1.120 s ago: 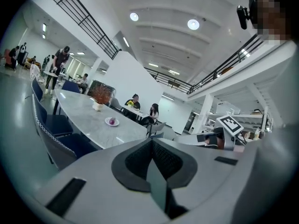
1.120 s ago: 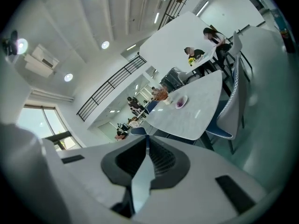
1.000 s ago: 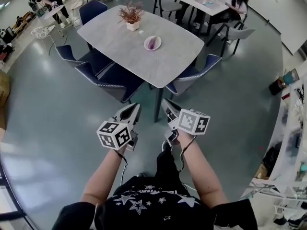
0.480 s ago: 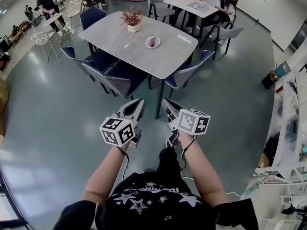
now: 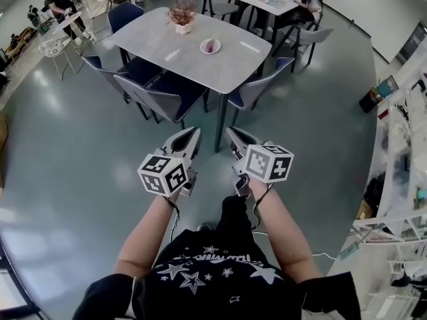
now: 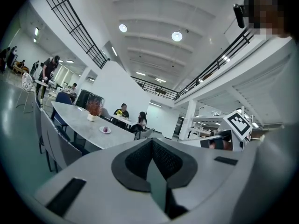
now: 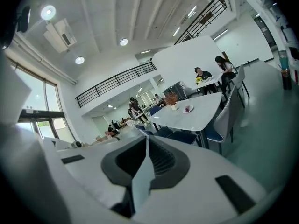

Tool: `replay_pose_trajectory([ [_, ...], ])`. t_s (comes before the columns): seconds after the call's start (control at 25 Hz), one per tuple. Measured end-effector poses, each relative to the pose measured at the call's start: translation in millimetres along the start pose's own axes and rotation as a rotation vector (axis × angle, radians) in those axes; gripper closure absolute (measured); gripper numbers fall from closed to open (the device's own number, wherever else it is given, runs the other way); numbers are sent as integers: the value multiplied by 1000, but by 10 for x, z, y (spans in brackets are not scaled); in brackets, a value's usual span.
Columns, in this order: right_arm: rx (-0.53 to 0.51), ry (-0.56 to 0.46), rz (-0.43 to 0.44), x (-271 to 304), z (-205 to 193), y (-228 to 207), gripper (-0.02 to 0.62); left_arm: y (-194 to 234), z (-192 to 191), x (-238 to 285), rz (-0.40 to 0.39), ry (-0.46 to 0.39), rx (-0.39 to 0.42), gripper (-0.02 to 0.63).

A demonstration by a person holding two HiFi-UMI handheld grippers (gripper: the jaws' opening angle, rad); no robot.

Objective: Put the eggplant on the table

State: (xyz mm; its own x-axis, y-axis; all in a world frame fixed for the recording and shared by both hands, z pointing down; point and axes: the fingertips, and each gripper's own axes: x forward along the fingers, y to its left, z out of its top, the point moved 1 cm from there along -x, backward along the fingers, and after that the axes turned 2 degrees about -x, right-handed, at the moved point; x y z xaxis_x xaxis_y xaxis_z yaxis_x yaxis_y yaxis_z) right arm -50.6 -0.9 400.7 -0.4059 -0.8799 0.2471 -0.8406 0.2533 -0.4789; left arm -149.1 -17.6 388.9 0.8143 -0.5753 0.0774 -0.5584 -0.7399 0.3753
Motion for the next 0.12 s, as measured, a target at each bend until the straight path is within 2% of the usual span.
replay_pose_trajectory([
  [0.12,-9,-13,-19,-35,14,-2,571,-46,-2,12,-12,5,30,598],
])
